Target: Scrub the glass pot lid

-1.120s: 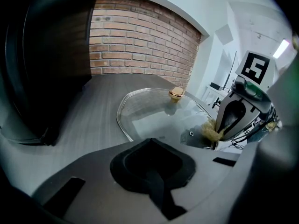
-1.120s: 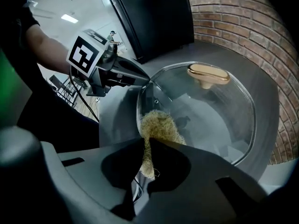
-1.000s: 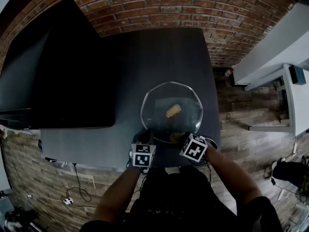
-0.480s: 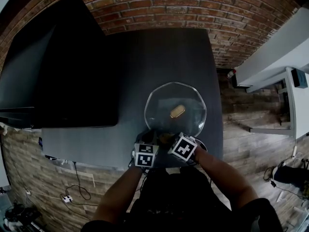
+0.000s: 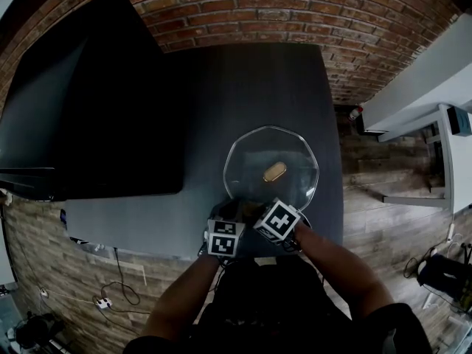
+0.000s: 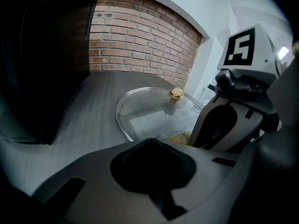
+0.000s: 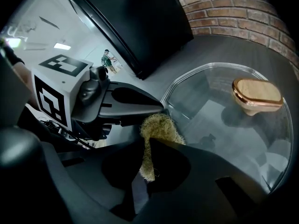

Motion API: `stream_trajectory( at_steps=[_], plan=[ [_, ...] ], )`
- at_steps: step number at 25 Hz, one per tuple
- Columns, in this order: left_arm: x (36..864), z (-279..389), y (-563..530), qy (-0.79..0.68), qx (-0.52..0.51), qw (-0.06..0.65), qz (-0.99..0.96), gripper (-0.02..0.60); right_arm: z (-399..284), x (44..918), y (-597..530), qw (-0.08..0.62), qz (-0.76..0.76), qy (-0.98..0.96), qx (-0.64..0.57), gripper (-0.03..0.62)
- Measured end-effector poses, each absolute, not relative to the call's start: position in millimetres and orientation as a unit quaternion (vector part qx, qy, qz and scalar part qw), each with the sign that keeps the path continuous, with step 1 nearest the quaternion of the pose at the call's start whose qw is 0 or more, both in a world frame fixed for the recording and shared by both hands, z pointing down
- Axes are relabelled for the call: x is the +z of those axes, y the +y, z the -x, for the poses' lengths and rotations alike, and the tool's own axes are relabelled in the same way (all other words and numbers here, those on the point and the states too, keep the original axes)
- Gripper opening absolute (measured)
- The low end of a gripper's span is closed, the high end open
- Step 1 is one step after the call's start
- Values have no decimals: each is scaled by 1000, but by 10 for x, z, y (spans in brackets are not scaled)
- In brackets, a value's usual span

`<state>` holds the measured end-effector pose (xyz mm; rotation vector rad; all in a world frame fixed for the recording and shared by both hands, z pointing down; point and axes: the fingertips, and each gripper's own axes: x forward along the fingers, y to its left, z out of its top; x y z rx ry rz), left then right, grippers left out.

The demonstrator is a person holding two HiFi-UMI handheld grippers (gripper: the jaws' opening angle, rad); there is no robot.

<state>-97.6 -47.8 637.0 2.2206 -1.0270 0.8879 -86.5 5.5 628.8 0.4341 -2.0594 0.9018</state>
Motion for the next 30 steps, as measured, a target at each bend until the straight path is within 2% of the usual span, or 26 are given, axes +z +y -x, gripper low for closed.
stream_trajectory(
  at_steps=[6, 14, 30],
  plan=[
    [6378, 975, -479, -379, 339, 273, -816, 32, 853, 6241, 81, 391, -173, -833, 351, 41],
    [6041, 962, -555, -416, 288, 255, -824, 32, 731, 5871, -51, 302, -219, -880, 296, 41],
    [4782, 558, -418, -496, 164, 163, -837, 32, -342, 4592, -222, 156, -346, -915, 136, 41]
  ],
)
